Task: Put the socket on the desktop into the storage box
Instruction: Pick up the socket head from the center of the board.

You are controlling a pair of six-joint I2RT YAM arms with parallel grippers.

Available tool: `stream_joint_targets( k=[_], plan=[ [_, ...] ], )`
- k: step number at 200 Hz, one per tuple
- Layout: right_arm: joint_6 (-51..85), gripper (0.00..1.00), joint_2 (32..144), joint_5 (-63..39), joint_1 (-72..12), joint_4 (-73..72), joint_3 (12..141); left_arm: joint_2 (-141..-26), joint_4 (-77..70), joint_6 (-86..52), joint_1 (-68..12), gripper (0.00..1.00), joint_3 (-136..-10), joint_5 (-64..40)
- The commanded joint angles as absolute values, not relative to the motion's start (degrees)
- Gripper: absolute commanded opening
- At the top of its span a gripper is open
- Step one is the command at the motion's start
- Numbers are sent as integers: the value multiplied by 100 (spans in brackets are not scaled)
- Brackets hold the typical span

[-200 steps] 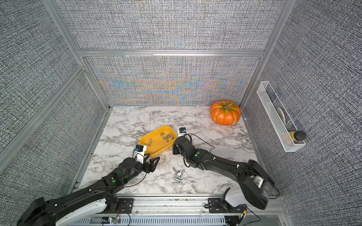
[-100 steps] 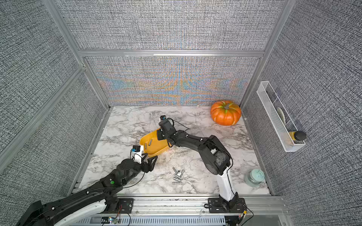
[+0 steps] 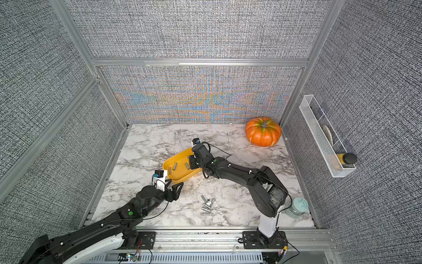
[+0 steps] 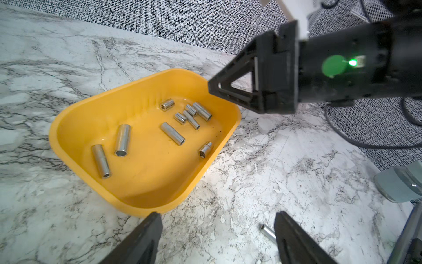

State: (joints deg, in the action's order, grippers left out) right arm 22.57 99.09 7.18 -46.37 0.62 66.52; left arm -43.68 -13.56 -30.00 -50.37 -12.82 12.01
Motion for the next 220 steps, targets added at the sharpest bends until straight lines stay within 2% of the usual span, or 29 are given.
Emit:
stream_joint_targets(
  k=[1,37,67,99,220],
  plan=[
    [2093,38,9306,1047,-4811,354,6126,-4385,-1450,-2963,-5036,82,-1310,1173],
    [1974,38,8279,1084,-5205,1109,5371,-4520,-1571,-2909,-5029,82,-1305,995],
    [1696,39,7789,735,-5300,922,4717,-4721,-1697,-2883,-5034,81,-1336,829],
    [1701,38,8082,481,-5273,484,4317,-4865,-1705,-2844,-5036,81,-1380,799],
    [1609,36,9060,653,-5651,969,4797,-4847,-1639,-2791,-5036,82,-1402,980]
  ],
)
